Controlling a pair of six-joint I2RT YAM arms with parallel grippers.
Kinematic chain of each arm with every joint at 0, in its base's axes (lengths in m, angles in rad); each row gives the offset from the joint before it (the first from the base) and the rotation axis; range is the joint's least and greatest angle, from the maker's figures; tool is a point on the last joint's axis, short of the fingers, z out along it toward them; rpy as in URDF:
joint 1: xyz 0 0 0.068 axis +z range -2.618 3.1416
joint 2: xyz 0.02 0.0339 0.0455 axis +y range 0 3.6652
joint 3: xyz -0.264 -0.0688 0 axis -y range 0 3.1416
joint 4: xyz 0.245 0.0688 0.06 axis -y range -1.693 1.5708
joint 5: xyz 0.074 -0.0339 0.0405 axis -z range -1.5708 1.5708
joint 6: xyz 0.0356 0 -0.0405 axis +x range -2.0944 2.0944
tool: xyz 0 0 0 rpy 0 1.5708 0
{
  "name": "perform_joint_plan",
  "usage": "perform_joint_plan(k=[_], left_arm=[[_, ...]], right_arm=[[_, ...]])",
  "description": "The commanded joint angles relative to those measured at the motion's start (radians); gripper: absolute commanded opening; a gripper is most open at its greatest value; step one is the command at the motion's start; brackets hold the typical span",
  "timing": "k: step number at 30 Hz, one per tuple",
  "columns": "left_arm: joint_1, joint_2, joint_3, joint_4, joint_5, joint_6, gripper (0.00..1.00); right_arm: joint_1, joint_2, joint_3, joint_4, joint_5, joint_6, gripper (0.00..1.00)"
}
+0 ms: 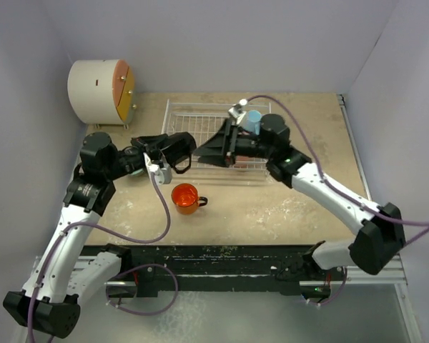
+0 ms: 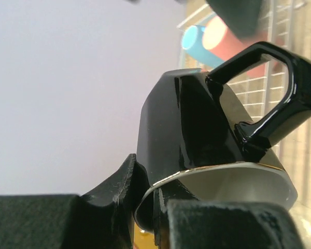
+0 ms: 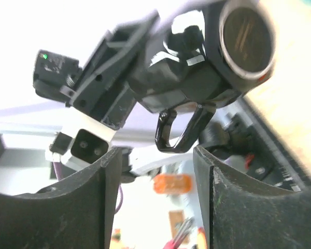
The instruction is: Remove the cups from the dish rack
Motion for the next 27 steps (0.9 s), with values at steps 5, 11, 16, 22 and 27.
perform_joint_plan(k=[5, 11, 16, 22, 27], left_arm=[[-0.106, 0.160, 0.284, -0.335, -0.045, -0.126, 0.00], [-0.305, 0.348, 0.467, -0.590, -0.170, -0.216, 0.00], [-0.459, 0.526, 0.550, -0.708, -0.275, -0.261, 0.00], [-0.609, 0.717, 0.652, -0.742, -0.391, -0.283, 0.00], [-0.683, 0.862, 0.703, -0.765, -0.471, -0.306, 0.00]], right_arm=[[-0.341, -0.182, 0.148, -0.639, 0.230, -0.555, 0.66], [-0.385, -0.177, 0.290, -0.845, 0.510, -0.725, 0.68], [-0.385, -0.183, 0.356, -0.915, 0.651, -0.761, 0.69], [-0.388, -0.204, 0.353, -0.979, 0.756, -0.773, 0.69], [-0.402, -0.206, 0.339, -1.017, 0.816, -0.784, 0.69]])
